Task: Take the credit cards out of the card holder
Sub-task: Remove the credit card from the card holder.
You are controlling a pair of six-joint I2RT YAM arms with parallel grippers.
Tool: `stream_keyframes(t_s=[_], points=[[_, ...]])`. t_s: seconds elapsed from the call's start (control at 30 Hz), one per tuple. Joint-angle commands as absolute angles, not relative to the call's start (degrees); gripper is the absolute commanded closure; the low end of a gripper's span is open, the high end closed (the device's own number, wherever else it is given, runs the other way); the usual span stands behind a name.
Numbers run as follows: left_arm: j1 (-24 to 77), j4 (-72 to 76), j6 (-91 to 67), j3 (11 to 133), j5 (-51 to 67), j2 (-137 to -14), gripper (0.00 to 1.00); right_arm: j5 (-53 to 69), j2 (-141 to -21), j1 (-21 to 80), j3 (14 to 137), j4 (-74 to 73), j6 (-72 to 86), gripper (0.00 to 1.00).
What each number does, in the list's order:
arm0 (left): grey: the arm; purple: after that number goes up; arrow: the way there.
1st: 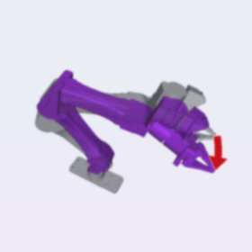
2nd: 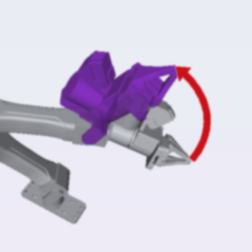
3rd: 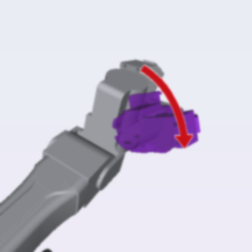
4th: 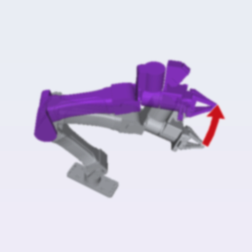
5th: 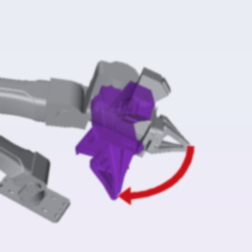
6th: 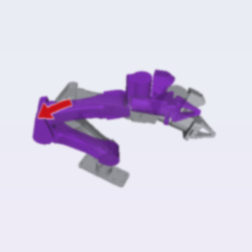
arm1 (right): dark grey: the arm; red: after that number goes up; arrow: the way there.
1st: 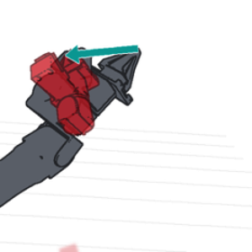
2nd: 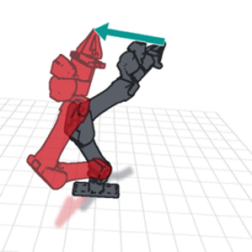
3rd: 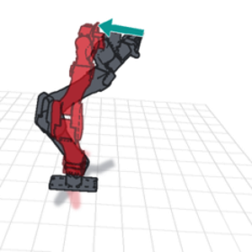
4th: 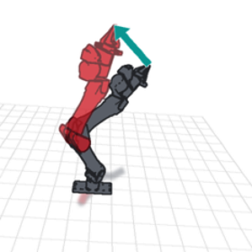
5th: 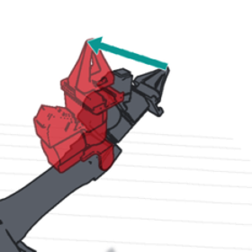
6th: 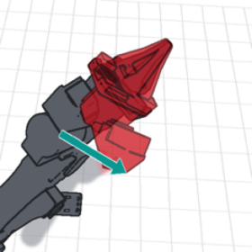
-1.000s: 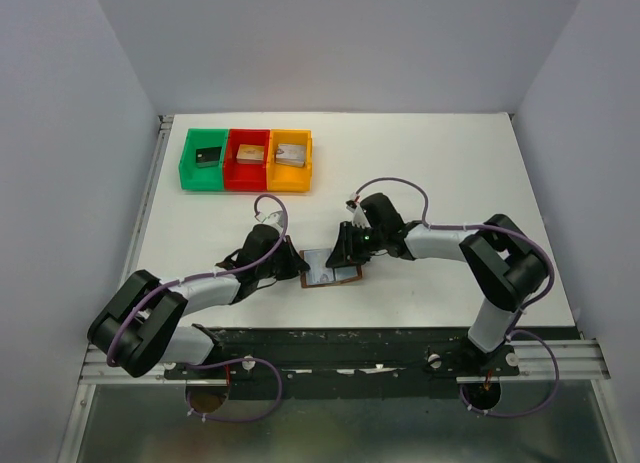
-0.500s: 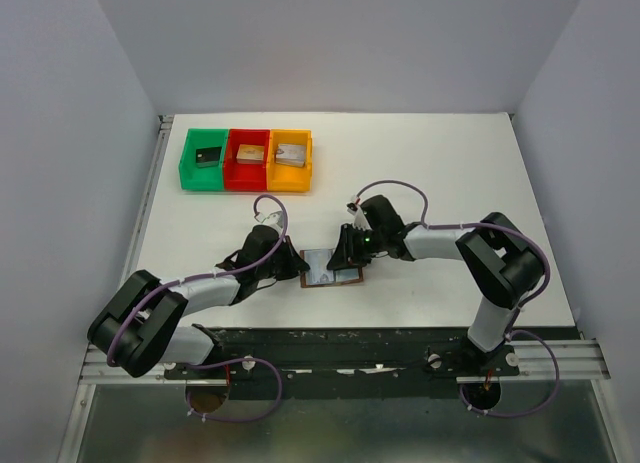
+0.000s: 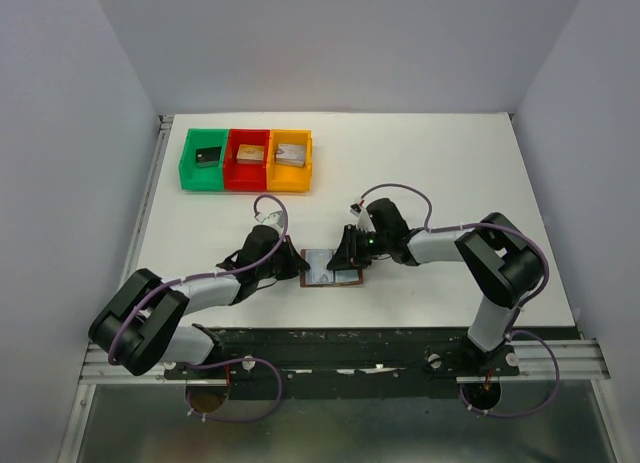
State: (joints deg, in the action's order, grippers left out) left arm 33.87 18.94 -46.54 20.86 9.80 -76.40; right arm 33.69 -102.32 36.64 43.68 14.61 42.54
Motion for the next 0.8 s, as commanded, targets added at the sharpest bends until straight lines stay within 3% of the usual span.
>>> stream_keyframes(t_s=[0.0, 0.77], points=[[34.01, 16.61, -46.14, 19.51, 8.09, -77.96, 1.0, 36.38, -103.01, 36.21, 42.28, 19.77, 43.85, 0.67], [34.45, 18.46, -45.79, 19.95, 9.84, -79.98, 1.0, 40.87, -104.85, 35.42, 41.92, 25.75, 47.11, 0.66]])
